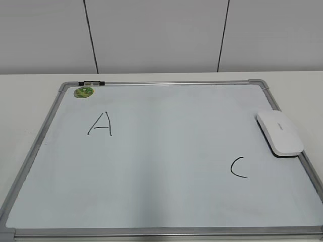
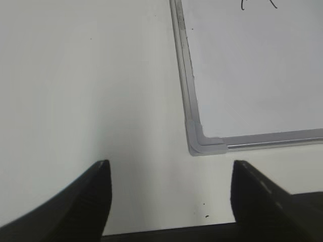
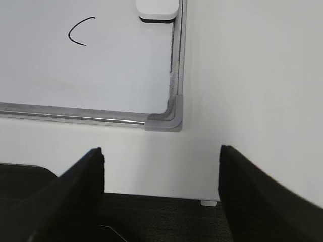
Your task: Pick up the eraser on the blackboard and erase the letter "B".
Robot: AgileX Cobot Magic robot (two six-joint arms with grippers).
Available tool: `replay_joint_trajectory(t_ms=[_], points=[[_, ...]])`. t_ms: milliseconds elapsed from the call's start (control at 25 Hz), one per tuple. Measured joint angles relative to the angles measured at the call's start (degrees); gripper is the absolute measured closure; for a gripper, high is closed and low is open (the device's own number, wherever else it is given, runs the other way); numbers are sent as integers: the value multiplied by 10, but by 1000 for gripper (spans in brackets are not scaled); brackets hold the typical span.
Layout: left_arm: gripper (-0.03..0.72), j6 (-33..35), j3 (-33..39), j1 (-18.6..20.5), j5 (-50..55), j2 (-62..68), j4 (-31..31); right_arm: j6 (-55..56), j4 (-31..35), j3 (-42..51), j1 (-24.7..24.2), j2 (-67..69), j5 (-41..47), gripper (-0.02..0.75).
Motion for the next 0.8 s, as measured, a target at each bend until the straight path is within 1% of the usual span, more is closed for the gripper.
replay_joint_trajectory(t_ms=[640,800], points=[[135,0,1,0,4,-1,0,0,0,0,0,0,-1,216],[135,0,1,0,4,-28,0,0,0,0,-6,-7,-1,216]])
